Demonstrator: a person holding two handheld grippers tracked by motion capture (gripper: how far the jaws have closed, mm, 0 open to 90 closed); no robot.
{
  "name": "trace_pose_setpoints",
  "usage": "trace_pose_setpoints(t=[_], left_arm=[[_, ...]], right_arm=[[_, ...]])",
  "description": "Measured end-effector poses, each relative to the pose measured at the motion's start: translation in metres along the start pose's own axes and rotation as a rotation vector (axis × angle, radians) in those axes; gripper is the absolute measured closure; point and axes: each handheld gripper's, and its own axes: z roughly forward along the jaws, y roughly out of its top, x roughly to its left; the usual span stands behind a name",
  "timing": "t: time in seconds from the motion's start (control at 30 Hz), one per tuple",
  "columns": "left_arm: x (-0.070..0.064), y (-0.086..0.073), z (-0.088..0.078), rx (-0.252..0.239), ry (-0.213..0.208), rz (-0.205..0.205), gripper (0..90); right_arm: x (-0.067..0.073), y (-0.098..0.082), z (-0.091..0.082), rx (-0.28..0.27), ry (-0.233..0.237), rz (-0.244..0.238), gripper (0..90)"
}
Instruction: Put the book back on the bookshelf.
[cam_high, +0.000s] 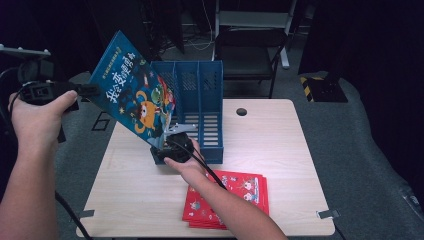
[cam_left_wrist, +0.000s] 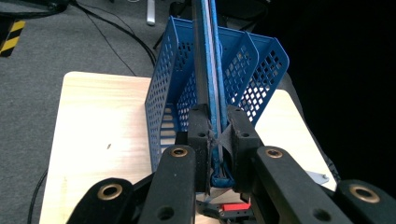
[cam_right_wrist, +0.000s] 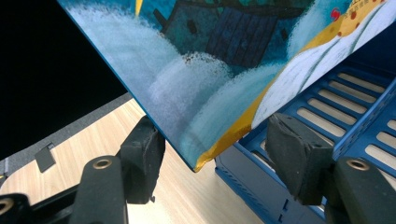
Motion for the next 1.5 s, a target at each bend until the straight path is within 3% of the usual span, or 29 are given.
trace_pose_setpoints(t=[0.6, 0.7, 0.83, 0.9, 1.2, 1.5], left_arm=[[0.008, 0.001, -0.002, -0.006, 0.003, -0.043, 82.4], [0.009, 0.001, 0.005, -0.003, 0.02, -0.048, 82.2], [0.008, 0.0, 0.015, 0.0, 0.011, -0.071, 82.9], [0.006, 0.0, 0.02, 0.012, 0.015, -0.053, 82.9], [0.0, -0.002, 0.035, 0.023, 0.031, -0.059, 83.0], [-0.004, -0.006, 0.046, 0.039, 0.037, -0.049, 82.9]], right_arm=[[0.0, 0.011, 0.002, 0.035, -0.041, -0.03, 38.0], [-0.001, 0.013, 0.004, 0.026, -0.062, -0.075, 44.4], [0.002, 0.016, 0.008, 0.036, -0.071, -0.099, 44.8], [0.003, 0.016, 0.012, 0.047, -0.09, -0.129, 44.9], [-0.009, 0.018, 0.019, 0.062, -0.134, -0.092, 47.1], [-0.019, 0.017, 0.023, 0.083, -0.143, -0.069, 47.6]])
